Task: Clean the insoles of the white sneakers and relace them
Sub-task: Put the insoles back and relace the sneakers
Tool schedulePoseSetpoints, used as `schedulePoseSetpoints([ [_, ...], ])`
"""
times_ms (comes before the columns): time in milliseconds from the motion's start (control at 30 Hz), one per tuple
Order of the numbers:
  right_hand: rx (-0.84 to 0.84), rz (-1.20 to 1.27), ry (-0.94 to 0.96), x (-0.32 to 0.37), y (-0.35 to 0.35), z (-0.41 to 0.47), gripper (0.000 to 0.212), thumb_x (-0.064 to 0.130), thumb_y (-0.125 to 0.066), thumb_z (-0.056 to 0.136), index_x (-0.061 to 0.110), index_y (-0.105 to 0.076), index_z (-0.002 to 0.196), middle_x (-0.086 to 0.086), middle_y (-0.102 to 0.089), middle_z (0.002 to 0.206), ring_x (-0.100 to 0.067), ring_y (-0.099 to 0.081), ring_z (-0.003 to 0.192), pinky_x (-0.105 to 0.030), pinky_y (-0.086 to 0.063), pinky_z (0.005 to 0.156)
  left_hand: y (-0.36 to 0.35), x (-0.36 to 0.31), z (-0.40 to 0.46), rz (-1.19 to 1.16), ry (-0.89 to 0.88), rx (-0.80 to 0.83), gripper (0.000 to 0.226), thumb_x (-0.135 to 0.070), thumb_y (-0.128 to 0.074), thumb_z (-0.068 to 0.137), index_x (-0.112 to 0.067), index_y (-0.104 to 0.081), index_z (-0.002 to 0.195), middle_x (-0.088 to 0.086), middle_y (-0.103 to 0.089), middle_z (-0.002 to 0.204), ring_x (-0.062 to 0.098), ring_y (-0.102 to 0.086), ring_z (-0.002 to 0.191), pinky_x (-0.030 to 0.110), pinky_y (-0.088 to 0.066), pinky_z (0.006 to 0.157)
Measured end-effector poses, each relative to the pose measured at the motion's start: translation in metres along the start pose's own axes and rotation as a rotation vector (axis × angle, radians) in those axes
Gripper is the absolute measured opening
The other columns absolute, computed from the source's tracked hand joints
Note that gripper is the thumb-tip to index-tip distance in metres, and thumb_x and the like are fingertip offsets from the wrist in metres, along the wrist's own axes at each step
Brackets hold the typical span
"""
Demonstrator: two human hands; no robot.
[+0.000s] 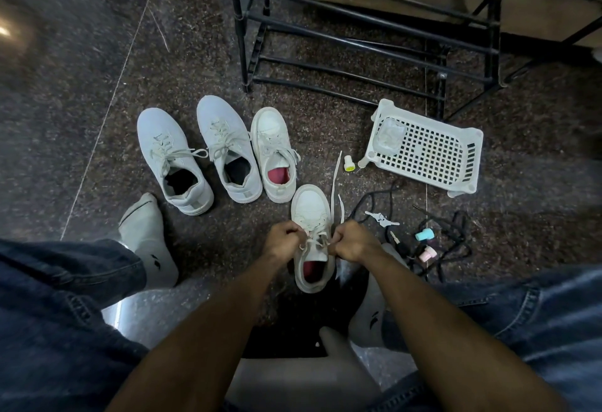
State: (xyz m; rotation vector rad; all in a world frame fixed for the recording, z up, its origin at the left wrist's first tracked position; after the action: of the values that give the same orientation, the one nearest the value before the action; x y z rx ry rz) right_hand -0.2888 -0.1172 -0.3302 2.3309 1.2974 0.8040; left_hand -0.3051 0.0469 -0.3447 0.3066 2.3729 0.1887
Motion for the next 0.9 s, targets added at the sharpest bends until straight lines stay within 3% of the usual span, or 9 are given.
schedulePoseSetpoints([
  [100, 0.041, -0.002, 0.029, -0.002, 0.0, 0.002, 0.016, 0.024, -0.081, 0.073, 0.015, -0.067, 0.075, 0.003, -0.06, 0.064, -0.014, -0.057, 0.067, -0.023, -0.042, 0.064, -0.002, -0.003, 0.001, 0.021, 0.017, 0.061, 0.014, 0.005, -0.067, 0.082, -0.008, -0.064, 0.086, 0.002, -0.058, 0.067, 0.009, -0.052, 0.058, 0.017, -0.043, 0.05],
  [200, 0.045, -0.042, 0.059, -0.002, 0.001, 0.003, 0.016, 0.021, -0.079, 0.074, 0.016, -0.065, 0.07, 0.001, -0.06, 0.065, -0.014, -0.057, 0.067, -0.024, -0.044, 0.064, 0.0, -0.005, 0.001, 0.028, 0.012, 0.096, 0.022, 0.007, -0.068, 0.081, 0.002, -0.066, 0.102, 0.012, -0.063, 0.076, 0.013, -0.054, 0.059, 0.017, -0.044, 0.053],
  [300, 0.055, -0.183, 0.062, -0.004, 0.012, 0.004, 0.017, 0.016, -0.073, 0.075, 0.017, -0.063, 0.061, 0.002, -0.068, 0.075, -0.017, -0.065, 0.078, -0.025, -0.051, 0.071, 0.012, -0.005, -0.001, -0.203, 0.106, -0.009, 0.017, 0.005, -0.064, 0.084, -0.01, -0.065, 0.091, 0.007, -0.067, 0.085, 0.016, -0.06, 0.071, 0.025, -0.049, 0.062],
  [433, 0.016, -0.387, 0.034, -0.009, 0.04, -0.003, 0.011, 0.018, -0.064, 0.077, 0.017, -0.061, 0.067, -0.004, -0.069, 0.093, -0.024, -0.066, 0.091, -0.032, -0.054, 0.078, 0.031, 0.009, 0.001, -0.394, 0.247, -0.16, 0.022, 0.001, -0.055, 0.092, -0.019, -0.056, 0.083, 0.001, -0.062, 0.081, 0.014, -0.057, 0.067, 0.029, -0.048, 0.062],
  [633, 0.05, -0.514, 0.051, -0.009, 0.056, -0.008, 0.006, 0.018, -0.057, 0.08, 0.019, -0.058, 0.074, -0.006, -0.062, 0.091, -0.026, -0.063, 0.09, -0.036, -0.053, 0.081, 0.035, 0.011, 0.0, -0.547, 0.411, -0.228, 0.021, -0.002, -0.043, 0.099, -0.013, -0.051, 0.083, 0.004, -0.052, 0.077, 0.013, -0.048, 0.064, 0.032, -0.047, 0.058],
  [733, 0.048, -0.532, 0.047, -0.013, 0.054, -0.012, 0.008, 0.021, -0.056, 0.08, 0.018, -0.062, 0.084, -0.008, -0.065, 0.103, -0.028, -0.063, 0.097, -0.035, -0.052, 0.081, 0.038, 0.012, 0.001, -0.577, 0.438, -0.317, 0.019, -0.003, -0.042, 0.098, -0.009, -0.052, 0.083, 0.007, -0.054, 0.078, 0.014, -0.049, 0.062, 0.031, -0.045, 0.054],
  [767, 0.046, -0.531, 0.047, -0.013, 0.053, -0.013, 0.014, 0.021, -0.056, 0.079, 0.016, -0.065, 0.088, -0.009, -0.066, 0.105, -0.028, -0.064, 0.098, -0.035, -0.053, 0.081, 0.038, 0.014, -0.001, -0.527, 0.416, -0.357, 0.018, -0.004, -0.043, 0.098, -0.009, -0.054, 0.084, 0.011, -0.057, 0.08, 0.017, -0.05, 0.061, 0.033, -0.045, 0.052],
  [833, 0.054, -0.501, 0.061, -0.012, 0.05, -0.014, 0.016, 0.02, -0.056, 0.076, 0.013, -0.067, 0.086, -0.011, -0.066, 0.1, -0.028, -0.064, 0.093, -0.033, -0.052, 0.078, 0.038, 0.021, 0.002, -0.204, 0.23, -0.401, 0.023, -0.004, -0.046, 0.094, -0.014, -0.06, 0.079, 0.019, -0.066, 0.09, 0.029, -0.059, 0.065, 0.036, -0.051, 0.057],
  [900, 0.077, -0.404, 0.074, -0.007, 0.049, -0.014, 0.009, 0.017, -0.058, 0.076, 0.011, -0.065, 0.078, -0.01, -0.067, 0.09, -0.026, -0.065, 0.086, -0.034, -0.053, 0.075, 0.038, 0.023, -0.001, 0.183, 0.012, -0.277, 0.031, -0.001, -0.047, 0.09, -0.021, -0.066, 0.076, 0.011, -0.071, 0.096, 0.033, -0.066, 0.083, 0.036, -0.053, 0.074],
])
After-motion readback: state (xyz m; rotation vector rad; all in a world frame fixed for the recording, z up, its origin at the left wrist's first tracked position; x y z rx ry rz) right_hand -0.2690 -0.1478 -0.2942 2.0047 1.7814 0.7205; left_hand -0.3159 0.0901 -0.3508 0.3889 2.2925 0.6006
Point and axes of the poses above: each hand's wrist, its own z-axis towards the middle knuckle, its own y-axis out of the back of the hand, x = y × z, the point moved 1 cm from there along z, towards the middle knuckle
